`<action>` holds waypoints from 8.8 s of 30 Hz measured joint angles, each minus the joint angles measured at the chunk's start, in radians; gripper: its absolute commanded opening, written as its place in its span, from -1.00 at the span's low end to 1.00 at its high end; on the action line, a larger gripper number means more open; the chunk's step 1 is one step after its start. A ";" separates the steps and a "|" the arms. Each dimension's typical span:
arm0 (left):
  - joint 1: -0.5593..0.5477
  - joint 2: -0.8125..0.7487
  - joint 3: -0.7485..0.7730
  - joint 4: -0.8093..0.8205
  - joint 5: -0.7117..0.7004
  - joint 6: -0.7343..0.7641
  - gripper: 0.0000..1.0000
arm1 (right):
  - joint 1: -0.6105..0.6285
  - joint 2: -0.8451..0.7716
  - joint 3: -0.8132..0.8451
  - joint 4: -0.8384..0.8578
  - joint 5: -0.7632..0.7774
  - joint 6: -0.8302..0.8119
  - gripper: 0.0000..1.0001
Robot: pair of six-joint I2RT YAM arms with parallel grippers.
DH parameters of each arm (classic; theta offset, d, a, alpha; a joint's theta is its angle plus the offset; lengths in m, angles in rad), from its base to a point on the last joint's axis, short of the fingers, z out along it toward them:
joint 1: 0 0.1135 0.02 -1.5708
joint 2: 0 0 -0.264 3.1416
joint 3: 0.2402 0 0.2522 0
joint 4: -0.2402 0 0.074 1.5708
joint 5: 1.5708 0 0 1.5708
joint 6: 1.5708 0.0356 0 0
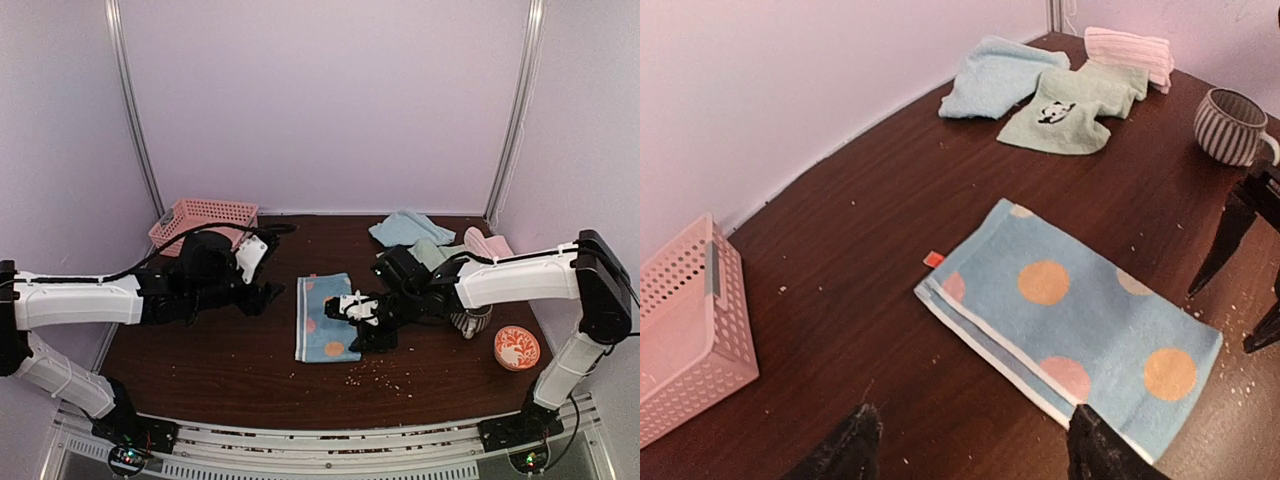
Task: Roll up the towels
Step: Pick up the towel from the center of the board, then roll the towel at the center of the board.
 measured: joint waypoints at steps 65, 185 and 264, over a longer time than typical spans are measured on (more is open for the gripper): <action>-0.351 0.521 0.241 -0.028 0.093 0.307 0.06 | -0.170 0.434 0.332 -0.510 -0.515 -0.105 -0.95; -0.284 -0.060 0.130 -0.185 0.118 0.037 -0.02 | -0.059 0.674 0.670 -0.952 -0.517 -0.188 -1.00; -0.065 0.867 0.460 -0.180 1.152 -0.233 -0.95 | 0.196 -0.182 -0.056 -0.321 0.101 -0.130 -0.23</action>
